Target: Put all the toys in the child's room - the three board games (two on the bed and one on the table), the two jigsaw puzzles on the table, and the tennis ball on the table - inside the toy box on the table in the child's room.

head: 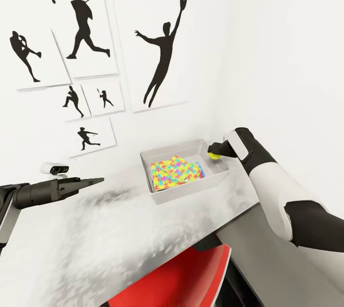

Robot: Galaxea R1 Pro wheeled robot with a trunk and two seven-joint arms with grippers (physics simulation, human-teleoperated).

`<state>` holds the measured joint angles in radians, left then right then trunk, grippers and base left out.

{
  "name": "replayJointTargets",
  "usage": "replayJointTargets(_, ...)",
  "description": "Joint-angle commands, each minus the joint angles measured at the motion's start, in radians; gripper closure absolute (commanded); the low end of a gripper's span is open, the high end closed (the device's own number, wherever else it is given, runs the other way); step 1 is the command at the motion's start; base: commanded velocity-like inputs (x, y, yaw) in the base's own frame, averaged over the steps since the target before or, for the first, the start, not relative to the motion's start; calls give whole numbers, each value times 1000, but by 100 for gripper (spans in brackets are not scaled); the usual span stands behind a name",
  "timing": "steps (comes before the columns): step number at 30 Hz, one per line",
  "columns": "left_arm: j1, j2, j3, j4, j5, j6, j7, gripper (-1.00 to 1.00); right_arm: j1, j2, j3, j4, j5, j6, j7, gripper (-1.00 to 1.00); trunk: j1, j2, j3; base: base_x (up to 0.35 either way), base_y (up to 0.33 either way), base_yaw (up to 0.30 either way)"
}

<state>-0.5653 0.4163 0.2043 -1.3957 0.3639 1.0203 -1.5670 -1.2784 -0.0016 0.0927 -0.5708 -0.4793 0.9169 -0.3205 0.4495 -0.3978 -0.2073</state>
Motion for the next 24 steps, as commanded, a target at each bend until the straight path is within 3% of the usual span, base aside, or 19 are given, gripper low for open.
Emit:
replayJointTargets(1,-1,1,0,0,0,11,-4,-100,-1,-1,4,-1,-14,1,-11,100,1,-2,-4,0,0,0)
replayJointTargets(24,-1,7,0,0,0,11,-4,-100,-1,-1,1,-27,-19,0,-9,100,1,-2,-41,0,0,0)
